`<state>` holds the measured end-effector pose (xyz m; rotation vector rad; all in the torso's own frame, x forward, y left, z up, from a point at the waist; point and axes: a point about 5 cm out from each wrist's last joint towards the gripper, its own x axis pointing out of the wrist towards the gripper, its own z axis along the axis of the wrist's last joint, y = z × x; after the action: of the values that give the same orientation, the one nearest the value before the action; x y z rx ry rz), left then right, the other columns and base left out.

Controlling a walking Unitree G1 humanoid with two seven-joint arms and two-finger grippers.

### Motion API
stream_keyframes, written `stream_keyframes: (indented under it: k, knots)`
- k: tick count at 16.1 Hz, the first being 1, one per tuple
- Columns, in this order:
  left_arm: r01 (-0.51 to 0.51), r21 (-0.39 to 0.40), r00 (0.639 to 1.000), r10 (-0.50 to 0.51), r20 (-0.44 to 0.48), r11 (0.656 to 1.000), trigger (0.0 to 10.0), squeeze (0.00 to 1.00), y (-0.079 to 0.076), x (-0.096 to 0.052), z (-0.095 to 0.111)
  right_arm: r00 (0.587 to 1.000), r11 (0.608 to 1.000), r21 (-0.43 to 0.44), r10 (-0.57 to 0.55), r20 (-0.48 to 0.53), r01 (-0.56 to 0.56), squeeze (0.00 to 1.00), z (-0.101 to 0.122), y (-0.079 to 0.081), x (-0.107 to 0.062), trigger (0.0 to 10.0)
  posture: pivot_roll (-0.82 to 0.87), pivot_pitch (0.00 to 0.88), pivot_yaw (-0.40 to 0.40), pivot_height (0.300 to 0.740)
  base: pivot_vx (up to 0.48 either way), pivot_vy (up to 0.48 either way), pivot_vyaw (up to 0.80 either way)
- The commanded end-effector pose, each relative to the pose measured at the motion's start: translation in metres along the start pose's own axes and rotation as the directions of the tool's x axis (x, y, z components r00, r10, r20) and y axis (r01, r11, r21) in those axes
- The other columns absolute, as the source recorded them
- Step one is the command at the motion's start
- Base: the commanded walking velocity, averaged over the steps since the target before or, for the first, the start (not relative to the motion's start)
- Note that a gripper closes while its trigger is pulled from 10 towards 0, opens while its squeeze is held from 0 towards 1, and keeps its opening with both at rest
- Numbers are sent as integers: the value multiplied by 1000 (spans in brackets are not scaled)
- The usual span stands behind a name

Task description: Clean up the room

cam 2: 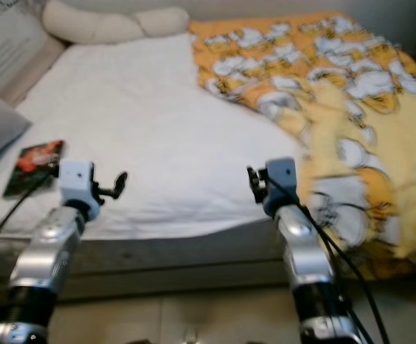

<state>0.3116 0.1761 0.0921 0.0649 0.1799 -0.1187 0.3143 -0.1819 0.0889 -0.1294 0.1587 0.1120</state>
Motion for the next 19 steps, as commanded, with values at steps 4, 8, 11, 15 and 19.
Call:
stream_keyframes:
  k: [4,8,11,15,19]
  knots:
    - [-40,11,999,40,10,999,10000,1000,9,1,2,996,998,47,47,72,-51,1000,14,8,3,10000,-72,0,101,740,0,-440,0]
    - [-65,1,998,65,22,998,10000,1000,10,1,1,994,995,51,86,60,-89,1000,10,18,1,10000,-75,0,94,740,0,-367,0]
    - [-33,-44,996,37,80,998,10000,969,5,3,9,995,995,42,87,56,-89,1000,11,16,1,10000,-75,0,76,740,0,0,0]
    - [28,-21,994,-25,104,999,10000,949,-6,5,12,995,995,24,93,33,-94,0,11,16,3,10000,-77,0,73,740,0,0,0]
    - [24,-44,995,-19,95,999,10000,953,-6,6,11,995,995,17,103,16,-103,0,10,15,2,10000,-78,0,66,740,0,0,0]
